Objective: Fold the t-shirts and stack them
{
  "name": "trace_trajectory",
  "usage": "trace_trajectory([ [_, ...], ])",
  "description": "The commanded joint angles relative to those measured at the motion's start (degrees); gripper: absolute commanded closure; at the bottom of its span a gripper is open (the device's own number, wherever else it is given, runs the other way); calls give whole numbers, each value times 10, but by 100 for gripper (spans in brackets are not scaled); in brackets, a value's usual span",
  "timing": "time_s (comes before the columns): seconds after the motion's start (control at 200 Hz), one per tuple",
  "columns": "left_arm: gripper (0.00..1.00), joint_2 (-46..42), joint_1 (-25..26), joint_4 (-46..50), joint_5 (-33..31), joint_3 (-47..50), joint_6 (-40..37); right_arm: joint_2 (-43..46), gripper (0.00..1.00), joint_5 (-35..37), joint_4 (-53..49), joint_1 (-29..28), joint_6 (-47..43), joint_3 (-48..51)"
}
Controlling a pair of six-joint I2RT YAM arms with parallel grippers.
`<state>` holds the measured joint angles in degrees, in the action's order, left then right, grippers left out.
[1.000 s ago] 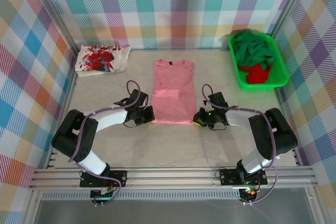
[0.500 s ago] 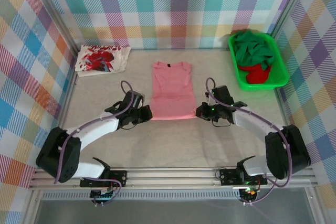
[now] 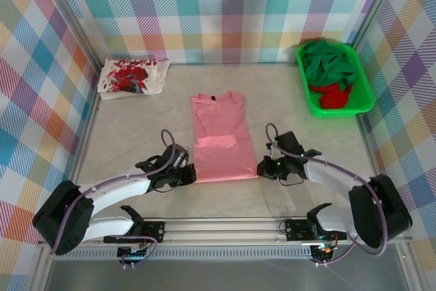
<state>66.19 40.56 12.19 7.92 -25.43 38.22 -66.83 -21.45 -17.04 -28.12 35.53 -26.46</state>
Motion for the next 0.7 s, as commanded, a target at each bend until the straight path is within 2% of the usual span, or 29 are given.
trace_trajectory([
  [0.0,100,-18,20,67,5,15,17,57,100,21,-39,-10,34,33],
  [0.175,100,-57,26,124,23,-2,7,96,100,19,-63,-11,40,30],
  [0.315,100,-49,16,161,26,-76,-12,86,100,37,-81,-11,46,-25],
  [0.495,100,-32,-71,175,92,-168,-40,78,100,100,-126,-7,22,-140],
  [0.56,100,-18,-106,174,124,-204,-53,50,100,97,-131,2,2,-189],
  [0.695,100,42,-157,181,145,-293,-97,-26,100,108,-120,19,-24,-268],
])
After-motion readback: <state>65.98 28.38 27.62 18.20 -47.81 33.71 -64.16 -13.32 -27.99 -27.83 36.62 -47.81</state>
